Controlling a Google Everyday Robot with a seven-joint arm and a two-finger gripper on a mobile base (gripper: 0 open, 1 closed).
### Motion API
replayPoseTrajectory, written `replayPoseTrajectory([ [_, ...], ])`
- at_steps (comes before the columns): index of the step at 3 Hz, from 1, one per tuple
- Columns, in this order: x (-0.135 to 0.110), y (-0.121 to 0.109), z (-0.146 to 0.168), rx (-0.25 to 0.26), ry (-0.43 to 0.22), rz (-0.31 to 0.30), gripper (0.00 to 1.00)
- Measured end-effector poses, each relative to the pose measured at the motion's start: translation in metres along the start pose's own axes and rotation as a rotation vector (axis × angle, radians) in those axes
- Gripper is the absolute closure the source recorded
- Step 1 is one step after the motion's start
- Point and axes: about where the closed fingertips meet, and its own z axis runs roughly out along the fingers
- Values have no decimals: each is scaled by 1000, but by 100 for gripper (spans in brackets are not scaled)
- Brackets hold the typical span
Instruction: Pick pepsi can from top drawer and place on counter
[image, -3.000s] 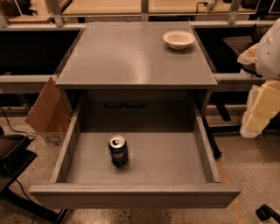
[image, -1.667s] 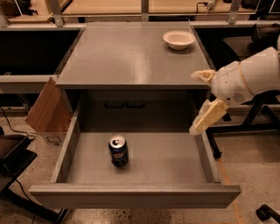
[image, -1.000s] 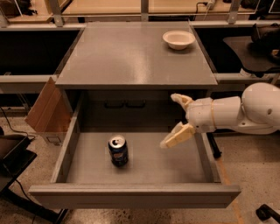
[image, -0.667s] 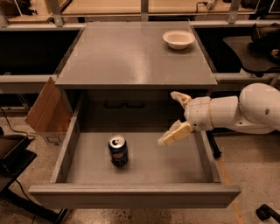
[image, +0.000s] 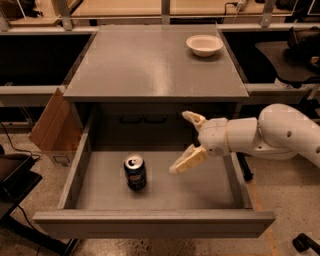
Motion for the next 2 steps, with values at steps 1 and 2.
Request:
replayPoseTrajectory([
  [1,6,29,52,-74,-45,-14,0],
  [2,20,44,92,-107,-38,-1,0],
])
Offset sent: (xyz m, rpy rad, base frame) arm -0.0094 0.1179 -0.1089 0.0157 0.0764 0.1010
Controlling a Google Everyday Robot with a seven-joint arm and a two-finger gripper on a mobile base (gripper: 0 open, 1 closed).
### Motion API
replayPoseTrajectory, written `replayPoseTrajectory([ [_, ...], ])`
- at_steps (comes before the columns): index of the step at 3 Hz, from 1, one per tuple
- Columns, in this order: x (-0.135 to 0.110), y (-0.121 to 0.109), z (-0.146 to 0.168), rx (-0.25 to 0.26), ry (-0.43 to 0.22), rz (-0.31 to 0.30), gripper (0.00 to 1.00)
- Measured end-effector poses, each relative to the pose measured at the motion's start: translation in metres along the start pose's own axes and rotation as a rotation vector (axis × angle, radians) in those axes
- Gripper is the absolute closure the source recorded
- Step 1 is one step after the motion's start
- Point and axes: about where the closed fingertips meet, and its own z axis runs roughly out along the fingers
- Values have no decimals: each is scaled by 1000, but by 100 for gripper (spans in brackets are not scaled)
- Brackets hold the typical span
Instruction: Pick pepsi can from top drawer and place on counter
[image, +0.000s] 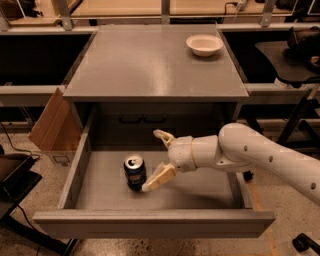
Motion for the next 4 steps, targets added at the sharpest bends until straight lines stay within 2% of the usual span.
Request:
replayPoseTrajectory([
  [1,22,2,32,-9,14,37,0],
  [2,31,10,57,-39,5,59,14],
  [3,26,20,72,-56,-26,99,37],
  [4,9,25,72,-53,-74,147,60],
])
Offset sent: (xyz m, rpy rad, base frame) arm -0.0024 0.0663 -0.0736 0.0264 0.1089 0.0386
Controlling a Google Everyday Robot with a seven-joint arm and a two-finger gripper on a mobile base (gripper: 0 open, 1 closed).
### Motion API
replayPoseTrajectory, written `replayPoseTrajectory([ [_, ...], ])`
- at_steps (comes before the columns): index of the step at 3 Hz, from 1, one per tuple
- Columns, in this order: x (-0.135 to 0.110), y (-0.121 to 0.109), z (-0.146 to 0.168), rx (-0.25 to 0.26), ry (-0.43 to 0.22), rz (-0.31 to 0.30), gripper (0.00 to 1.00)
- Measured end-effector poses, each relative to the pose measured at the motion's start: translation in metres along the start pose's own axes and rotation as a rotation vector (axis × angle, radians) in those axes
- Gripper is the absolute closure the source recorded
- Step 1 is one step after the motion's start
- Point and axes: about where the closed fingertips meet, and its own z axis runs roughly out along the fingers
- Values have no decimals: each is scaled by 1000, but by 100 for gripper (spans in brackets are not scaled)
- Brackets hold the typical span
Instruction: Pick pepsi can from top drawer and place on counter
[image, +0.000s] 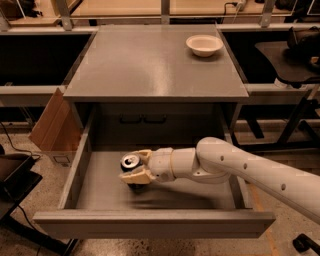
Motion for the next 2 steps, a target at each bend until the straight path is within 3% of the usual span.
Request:
replayPoseTrajectory([
  [1,-41,-8,-27,35,-64,34,84],
  [2,-115,-28,-76,91,-112,21,100],
])
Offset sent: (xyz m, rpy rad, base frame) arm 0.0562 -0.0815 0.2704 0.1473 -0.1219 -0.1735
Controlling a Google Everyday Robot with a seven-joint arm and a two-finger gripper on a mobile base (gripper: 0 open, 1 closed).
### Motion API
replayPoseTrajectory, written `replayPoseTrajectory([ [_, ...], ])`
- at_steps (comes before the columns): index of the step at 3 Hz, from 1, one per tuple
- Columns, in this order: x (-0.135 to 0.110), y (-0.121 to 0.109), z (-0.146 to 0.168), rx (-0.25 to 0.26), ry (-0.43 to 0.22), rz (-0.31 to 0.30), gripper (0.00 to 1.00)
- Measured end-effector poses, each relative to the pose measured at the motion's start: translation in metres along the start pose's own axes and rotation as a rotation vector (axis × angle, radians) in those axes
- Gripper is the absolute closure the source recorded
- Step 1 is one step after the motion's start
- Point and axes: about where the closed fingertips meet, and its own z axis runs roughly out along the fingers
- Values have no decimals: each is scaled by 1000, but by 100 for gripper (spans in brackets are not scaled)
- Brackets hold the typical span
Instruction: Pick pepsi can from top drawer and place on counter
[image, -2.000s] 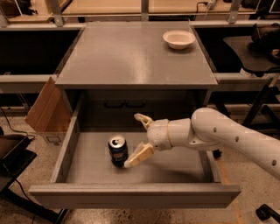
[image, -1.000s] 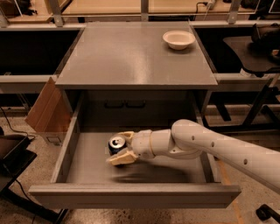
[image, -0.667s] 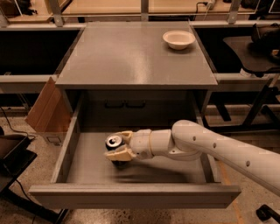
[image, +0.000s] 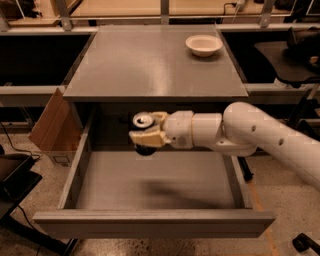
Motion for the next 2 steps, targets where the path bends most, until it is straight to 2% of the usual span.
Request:
replayPoseTrajectory([
  [1,-93,-31,-21,72,-62,-27,100],
  [2,-172,-70,-16,153,-142,-29,100],
])
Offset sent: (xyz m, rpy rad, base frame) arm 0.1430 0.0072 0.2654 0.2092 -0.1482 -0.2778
